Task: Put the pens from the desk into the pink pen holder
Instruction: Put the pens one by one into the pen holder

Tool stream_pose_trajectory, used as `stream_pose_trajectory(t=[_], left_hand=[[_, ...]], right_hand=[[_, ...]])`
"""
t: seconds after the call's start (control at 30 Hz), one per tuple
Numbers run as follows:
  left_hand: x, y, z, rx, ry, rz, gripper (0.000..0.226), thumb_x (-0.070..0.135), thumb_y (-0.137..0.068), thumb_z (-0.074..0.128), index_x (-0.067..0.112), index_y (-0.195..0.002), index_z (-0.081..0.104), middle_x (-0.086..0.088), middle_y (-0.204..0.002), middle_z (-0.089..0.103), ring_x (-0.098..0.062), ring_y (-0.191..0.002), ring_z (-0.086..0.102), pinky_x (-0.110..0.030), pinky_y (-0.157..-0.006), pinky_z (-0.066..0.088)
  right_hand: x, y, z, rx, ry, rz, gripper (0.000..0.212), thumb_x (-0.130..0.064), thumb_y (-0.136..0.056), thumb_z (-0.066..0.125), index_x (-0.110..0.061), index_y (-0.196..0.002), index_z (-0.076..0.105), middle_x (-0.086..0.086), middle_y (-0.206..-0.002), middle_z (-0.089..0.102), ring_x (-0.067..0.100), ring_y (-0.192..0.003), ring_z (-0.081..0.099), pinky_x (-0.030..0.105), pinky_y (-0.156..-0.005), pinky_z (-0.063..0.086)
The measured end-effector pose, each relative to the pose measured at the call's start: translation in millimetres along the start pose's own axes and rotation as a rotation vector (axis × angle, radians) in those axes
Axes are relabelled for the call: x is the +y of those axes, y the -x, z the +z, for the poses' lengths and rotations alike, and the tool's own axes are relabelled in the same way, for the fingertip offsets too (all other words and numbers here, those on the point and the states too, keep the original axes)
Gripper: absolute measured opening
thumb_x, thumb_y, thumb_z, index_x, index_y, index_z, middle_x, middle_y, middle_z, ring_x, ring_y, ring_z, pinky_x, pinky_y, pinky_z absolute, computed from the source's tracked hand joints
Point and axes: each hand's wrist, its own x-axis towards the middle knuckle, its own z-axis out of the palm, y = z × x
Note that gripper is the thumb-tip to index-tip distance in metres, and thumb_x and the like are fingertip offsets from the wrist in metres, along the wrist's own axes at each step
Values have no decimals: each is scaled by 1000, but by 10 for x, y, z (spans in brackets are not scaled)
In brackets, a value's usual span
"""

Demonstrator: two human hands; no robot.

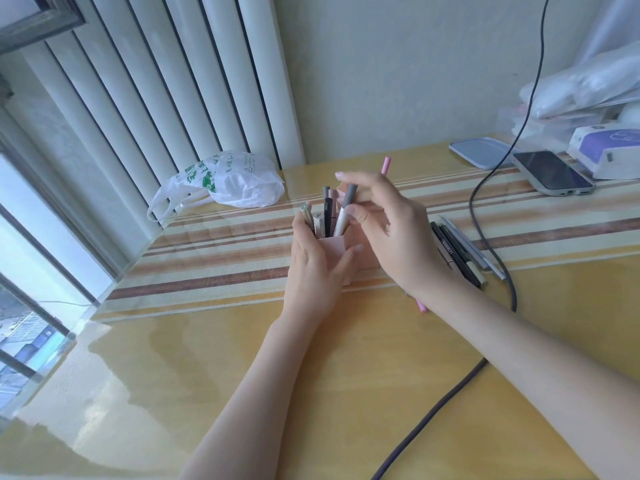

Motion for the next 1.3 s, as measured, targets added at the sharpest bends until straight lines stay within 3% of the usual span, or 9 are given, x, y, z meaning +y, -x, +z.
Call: stream_pose_trajectory(t=[0.17, 0.27, 0.37, 0.47, 0.57, 0.67, 0.87, 1.17, 1.3], left_hand=[[35, 12, -27, -21, 79, 43, 84, 37, -82, 62, 7, -143, 12, -6, -151, 28, -16, -139, 28, -28, -108, 29], [22, 31, -17, -3, 56, 11, 85, 29, -83, 68, 9, -143, 12, -5, -147, 32, -15, -134, 31, -15, -97, 26], [19, 16, -15, 49, 51, -2, 75, 21, -80, 68, 10, -137, 20, -9, -130, 44, -22, -115, 44, -14, -76, 29], [17, 1, -24, 79, 60, 11, 63, 17, -76, 68, 4, -125, 29, -4, -103, 45, -12, -85, 42, -14, -61, 30], [16, 0, -40, 111, 58, -14, 61, 22, -71, 64, 2, -119, 32, 4, -89, 41, -2, -71, 40, -9, -57, 32], [25, -2, -55, 152, 55, -34, 62, 26, -67, 61, 2, -118, 33, 3, -88, 41, -7, -70, 34, -13, -56, 30], [14, -17, -79, 193, 57, -54, 61, 27, -67, 60, 2, -117, 35, 3, -88, 42, -8, -70, 33, -14, -55, 29], [8, -21, -88, 193, 63, -45, 60, 25, -66, 60, 4, -115, 34, 15, -76, 38, 7, -68, 44, -10, -52, 32], [15, -20, -86, 195, 73, -40, 58, 23, -67, 60, 2, -115, 34, 14, -75, 39, 6, -67, 44, -10, -52, 32]], right_hand=[[23, 7, 80, -103, 161, -105, 32, -24, -95, 50, -12, -119, 68, 10, -102, 55, 30, -97, 54, 29, -92, 43], [-30, -94, -126, -25, 47, -7, 35, -22, -97, 46, -13, -128, 59, -10, -96, 48, 15, -86, 53, 16, -77, 41], [101, -215, -425, 184, 145, 265, 16, -14, -96, 52, -10, -106, 63, -16, -86, 56, -2, -72, 52, 17, -67, 41], [271, -142, -485, -161, 401, 576, 5, -19, -89, 61, -16, -88, 64, -9, -74, 57, 9, -65, 53, 25, -54, 36], [263, -15, -350, -447, 560, 632, 5, -20, -86, 62, -16, -87, 64, -5, -73, 55, 21, -71, 56, 29, -54, 37], [241, 26, -263, -610, 668, 639, 16, -22, -84, 61, -8, -91, 65, 6, -87, 64, 26, -80, 61, 35, -62, 49], [201, 12, -234, -747, 795, 668, 35, -28, -83, 60, -15, -56, 42, 3, -59, 46, 25, -63, 49, 27, -47, 33], [201, -68, -393, -493, 577, 834, 28, -22, -72, 71, -10, -55, 52, 6, -56, 49, 20, -51, 42, 26, -47, 28], [242, -168, -570, -241, 251, 917, 9, -15, -77, 69, -10, -84, 66, 4, -77, 69, 14, -61, 58, 32, -63, 53]])
